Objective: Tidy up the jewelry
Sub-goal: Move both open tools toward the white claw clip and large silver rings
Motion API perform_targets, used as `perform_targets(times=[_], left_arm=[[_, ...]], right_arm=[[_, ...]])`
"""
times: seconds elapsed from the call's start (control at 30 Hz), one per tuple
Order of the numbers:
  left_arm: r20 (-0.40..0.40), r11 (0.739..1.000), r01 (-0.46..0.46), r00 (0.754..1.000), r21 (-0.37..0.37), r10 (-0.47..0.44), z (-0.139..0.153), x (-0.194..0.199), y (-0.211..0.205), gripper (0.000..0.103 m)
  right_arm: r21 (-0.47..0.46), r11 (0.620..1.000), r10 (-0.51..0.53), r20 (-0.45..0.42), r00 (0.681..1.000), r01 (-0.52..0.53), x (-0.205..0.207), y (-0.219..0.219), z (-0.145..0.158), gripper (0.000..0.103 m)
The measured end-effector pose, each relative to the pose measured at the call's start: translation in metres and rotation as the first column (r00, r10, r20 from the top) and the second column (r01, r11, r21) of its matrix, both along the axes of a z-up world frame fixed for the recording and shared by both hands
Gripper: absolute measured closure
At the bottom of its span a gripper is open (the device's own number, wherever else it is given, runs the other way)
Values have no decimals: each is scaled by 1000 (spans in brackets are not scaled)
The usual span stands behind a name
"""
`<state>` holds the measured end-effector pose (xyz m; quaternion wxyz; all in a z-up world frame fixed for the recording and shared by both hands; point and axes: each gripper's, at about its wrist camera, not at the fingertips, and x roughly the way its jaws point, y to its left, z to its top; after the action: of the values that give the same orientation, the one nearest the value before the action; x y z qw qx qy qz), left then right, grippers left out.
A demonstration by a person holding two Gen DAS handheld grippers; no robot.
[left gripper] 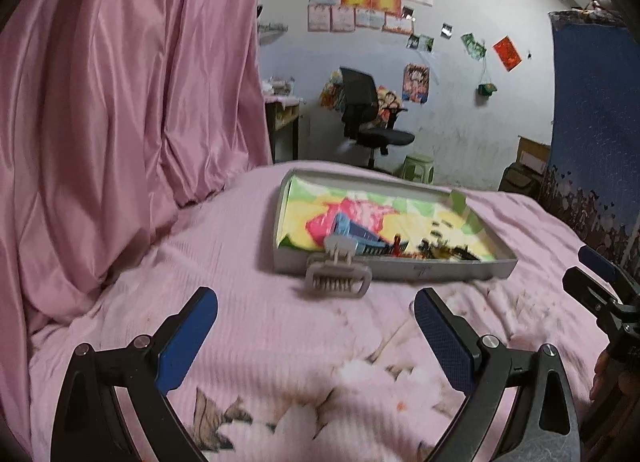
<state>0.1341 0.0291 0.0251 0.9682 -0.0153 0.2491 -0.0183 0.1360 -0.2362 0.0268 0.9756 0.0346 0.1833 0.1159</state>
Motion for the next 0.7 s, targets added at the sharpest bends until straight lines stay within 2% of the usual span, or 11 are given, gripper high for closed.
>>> perform_targets(times=[0.33, 0.57, 0.7], left_arm=[[-109, 1000, 15, 994, -4, -15, -21, 6, 0, 4], [-189, 999, -3, 982, -38, -4, -33, 16, 5, 4], [-218, 999, 0, 976, -33, -8, -38, 19, 4, 4]], right_arm=[[-29, 998, 50, -131, 990, -55, 10, 9, -20, 1], [-81, 987, 116, -234, 965, -139, 19, 27, -35, 1], [-89, 979, 150, -302, 942, -184, 25, 35, -45, 1]])
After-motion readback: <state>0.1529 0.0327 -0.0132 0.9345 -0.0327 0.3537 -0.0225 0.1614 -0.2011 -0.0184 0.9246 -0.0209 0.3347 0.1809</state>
